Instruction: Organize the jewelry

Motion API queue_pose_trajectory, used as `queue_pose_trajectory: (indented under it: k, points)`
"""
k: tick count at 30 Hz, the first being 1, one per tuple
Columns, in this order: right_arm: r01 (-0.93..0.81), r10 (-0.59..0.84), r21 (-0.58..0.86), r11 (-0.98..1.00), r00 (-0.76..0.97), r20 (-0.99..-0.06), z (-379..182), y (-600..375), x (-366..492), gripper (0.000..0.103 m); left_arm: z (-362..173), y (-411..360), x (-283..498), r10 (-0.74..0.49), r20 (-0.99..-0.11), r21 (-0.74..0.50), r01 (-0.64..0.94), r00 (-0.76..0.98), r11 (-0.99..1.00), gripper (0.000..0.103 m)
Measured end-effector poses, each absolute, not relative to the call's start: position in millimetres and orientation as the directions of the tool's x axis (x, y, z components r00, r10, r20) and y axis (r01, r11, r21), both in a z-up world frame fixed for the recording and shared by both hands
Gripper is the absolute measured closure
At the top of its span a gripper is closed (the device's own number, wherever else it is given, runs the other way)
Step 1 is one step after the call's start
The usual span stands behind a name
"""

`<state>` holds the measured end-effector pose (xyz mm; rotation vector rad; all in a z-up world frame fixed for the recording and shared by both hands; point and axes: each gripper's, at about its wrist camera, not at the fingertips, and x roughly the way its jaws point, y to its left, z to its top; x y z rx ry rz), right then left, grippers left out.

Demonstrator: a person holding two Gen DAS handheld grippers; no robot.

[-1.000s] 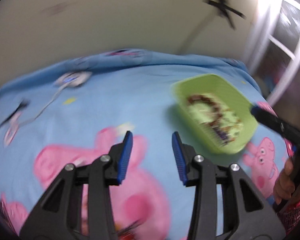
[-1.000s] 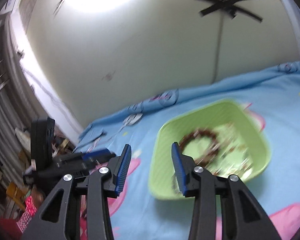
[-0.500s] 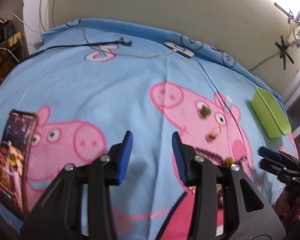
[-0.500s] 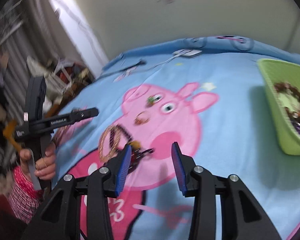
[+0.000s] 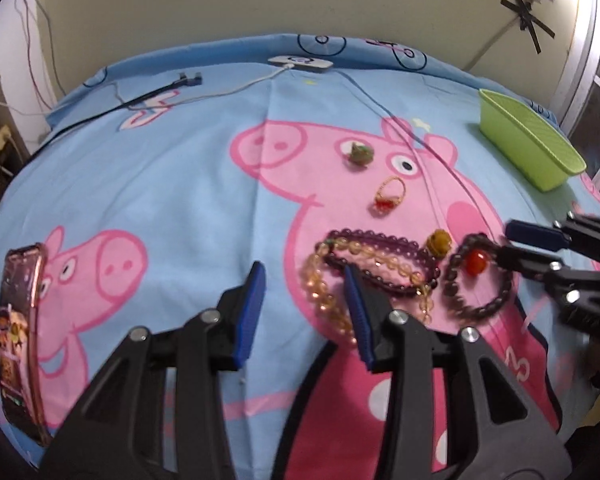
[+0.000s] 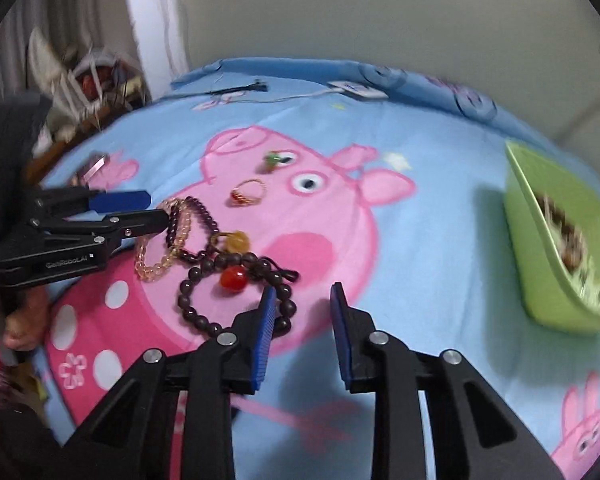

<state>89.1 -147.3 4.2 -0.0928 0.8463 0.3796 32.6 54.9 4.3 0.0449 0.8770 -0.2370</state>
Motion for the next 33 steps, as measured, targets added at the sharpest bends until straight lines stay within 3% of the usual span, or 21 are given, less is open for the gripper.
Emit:
queue_pose_trajectory:
  k: [6, 11, 16, 19, 21, 22, 23, 24, 28, 33]
  points:
    - [-0.316, 0.298, 0.12, 0.941, 0.609, -0.735, 5.3, -178.4, 78.8, 0.095, 23.6, 70.1, 21.5, -0.248, -0.717, -0.137, 0.216, 0.651, 0.967, 0.064]
    - [-0.356, 0.36, 0.16, 0.921, 0.616, -0.701, 14.2, -180.2, 74.5, 0.095, 39.1, 45.1, 4.5, -0.36, -0.687, -0.166, 0.346, 0.631, 0.924, 0.064]
    - [-0.384, 0.341, 0.113, 0.916, 0.602, -0.722, 6.4, -170.2, 77.4, 0.095, 30.4, -2.6, 5.2, -0.415, -0.723, -0.157, 0.454, 0.552, 0.877, 0.065]
    - [-0.398, 0.322, 0.076, 0.914, 0.601, -0.732, 0.9, -165.5, 77.3, 0.095, 16.6, -24.5, 13.2, -0.406, -0.761, -0.149, 0.473, 0.506, 0.868, 0.076]
    - [-0.409, 0.317, 0.055, 0.911, 0.609, -0.727, -1.0, -162.7, 76.7, 0.102, 6.4, -32.2, 19.9, -0.38, -0.778, -0.128, 0.467, 0.5, 0.875, 0.078]
    - [-0.426, 0.336, 0.065, 0.903, 0.602, -0.725, -1.0, -161.3, 76.6, 0.103, 5.5, -34.6, 20.6, -0.368, -0.777, -0.111, 0.464, 0.511, 0.879, 0.083]
    - [-0.431, 0.343, 0.069, 0.899, 0.599, -0.724, -0.9, -159.6, 76.8, 0.103, 5.5, -35.4, 20.6, -0.359, -0.776, -0.101, 0.46, 0.518, 0.882, 0.094]
    - [-0.438, 0.344, 0.063, 0.897, 0.601, -0.721, -0.3, -157.4, 76.7, 0.103, 5.6, -35.8, 21.4, -0.373, -0.779, -0.12, 0.465, 0.503, 0.877, 0.095]
    - [-0.464, 0.466, 0.193, 0.865, 0.598, -0.652, 17.8, -165.3, 74.9, 0.103, 12.8, -28.5, 20.0, -0.419, -0.77, -0.179, 0.466, 0.482, 0.866, 0.095]
    - [-0.487, 0.591, 0.34, 0.805, 0.6, -0.54, 44.3, -184.4, 74.1, 0.103, 45.2, -9.9, 15.1, -0.495, -0.697, -0.258, 0.463, 0.519, 0.848, 0.095]
